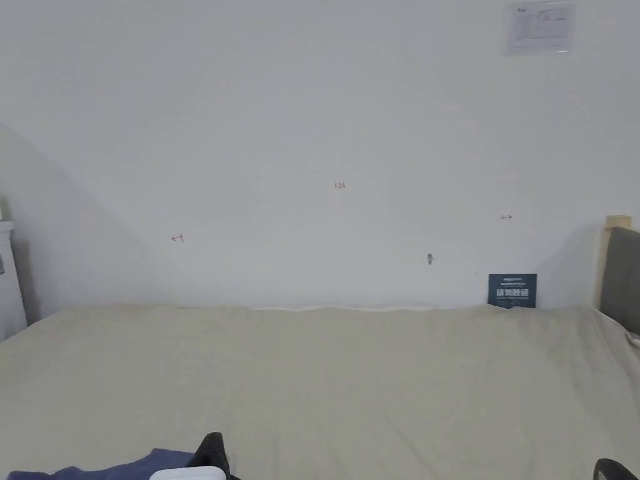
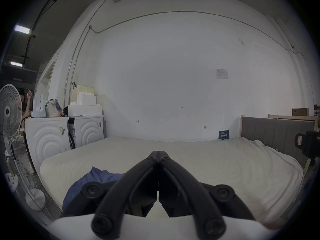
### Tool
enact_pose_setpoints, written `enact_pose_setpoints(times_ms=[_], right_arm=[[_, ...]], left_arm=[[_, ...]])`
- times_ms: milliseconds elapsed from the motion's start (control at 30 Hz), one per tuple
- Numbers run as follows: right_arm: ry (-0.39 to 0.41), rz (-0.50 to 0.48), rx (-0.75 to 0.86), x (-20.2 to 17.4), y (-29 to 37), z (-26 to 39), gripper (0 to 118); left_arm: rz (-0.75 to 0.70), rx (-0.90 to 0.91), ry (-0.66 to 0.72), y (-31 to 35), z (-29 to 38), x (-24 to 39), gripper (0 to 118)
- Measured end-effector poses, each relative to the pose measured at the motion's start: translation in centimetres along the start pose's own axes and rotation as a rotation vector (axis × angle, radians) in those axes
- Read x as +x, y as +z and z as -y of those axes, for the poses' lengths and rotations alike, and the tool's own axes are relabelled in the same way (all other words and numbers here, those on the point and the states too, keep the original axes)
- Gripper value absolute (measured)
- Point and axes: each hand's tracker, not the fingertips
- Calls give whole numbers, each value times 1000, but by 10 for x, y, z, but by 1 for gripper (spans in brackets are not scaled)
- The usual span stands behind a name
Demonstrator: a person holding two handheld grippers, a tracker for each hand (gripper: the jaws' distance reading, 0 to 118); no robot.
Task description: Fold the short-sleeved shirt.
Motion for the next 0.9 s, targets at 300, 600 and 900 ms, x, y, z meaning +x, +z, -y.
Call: enact_pose_setpoints(times_ms=[300,600,900], right_arm=[[-24,-270,-36,-99,-32,1,0],[-25,-451,-75,-161,-40,6,0],[-8,-427,-207,-136,-58,22,0]], left_arm=[[-310,-8,-38,42,-5,-110,0],[-465,-50,-23,71,0,-167,0],[-77,-469,104,-76,-7,-221,0]])
